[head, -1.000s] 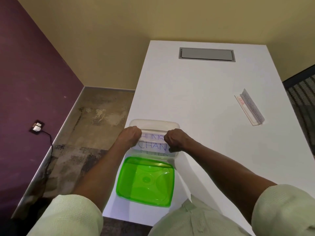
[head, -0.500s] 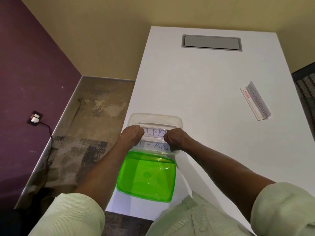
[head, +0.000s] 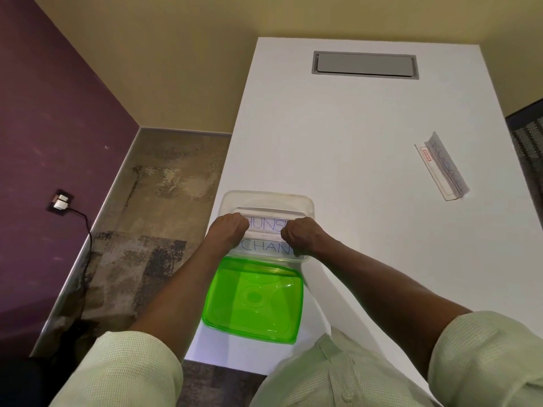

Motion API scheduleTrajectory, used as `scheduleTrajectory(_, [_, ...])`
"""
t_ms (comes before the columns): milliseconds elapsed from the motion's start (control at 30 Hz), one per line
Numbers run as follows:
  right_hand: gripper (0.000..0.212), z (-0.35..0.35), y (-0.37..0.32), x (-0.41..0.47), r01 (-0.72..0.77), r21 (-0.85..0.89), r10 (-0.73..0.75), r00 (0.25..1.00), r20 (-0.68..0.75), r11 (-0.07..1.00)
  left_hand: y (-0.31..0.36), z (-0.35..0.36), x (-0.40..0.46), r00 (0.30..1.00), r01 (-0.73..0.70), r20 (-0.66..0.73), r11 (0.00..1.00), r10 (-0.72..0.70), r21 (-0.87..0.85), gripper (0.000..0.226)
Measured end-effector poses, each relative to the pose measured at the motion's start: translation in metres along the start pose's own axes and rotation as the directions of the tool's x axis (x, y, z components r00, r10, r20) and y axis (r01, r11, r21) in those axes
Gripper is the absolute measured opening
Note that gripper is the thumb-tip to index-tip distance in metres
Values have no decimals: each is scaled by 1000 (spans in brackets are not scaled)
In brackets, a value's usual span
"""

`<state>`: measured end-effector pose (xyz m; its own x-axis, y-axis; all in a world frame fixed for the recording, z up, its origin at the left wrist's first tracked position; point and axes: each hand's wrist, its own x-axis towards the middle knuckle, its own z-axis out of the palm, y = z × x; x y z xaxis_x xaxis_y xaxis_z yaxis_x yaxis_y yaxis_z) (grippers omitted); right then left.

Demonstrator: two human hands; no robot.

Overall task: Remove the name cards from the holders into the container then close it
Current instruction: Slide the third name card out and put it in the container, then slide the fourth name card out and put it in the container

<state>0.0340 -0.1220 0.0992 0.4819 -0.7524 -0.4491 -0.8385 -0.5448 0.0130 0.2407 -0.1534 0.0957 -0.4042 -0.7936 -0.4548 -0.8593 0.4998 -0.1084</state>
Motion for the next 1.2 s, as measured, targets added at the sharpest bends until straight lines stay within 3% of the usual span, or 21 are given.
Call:
scheduleTrajectory(133, [31, -4, 1, -2, -12, 36, 11, 1000, 27, 999, -1, -1, -2, 1000, 15, 2, 1000, -15, 18, 30])
scheduleTrajectory(467, [29, -16, 6, -14, -23, 150, 46, 987, -153, 988, -1, -25, -12, 994, 108, -24, 991, -110, -79, 35])
scheduleTrajectory(900, [25, -38, 26, -63, -109, 99, 137, 927, -350, 989, 18, -78, -26, 960, 179, -155, 938, -233, -298, 44])
scheduleTrajectory(1200, [21, -44, 70, -105, -173, 27, 167, 881, -442, 985, 60, -119, -18, 936, 127, -269, 932, -225, -339, 44])
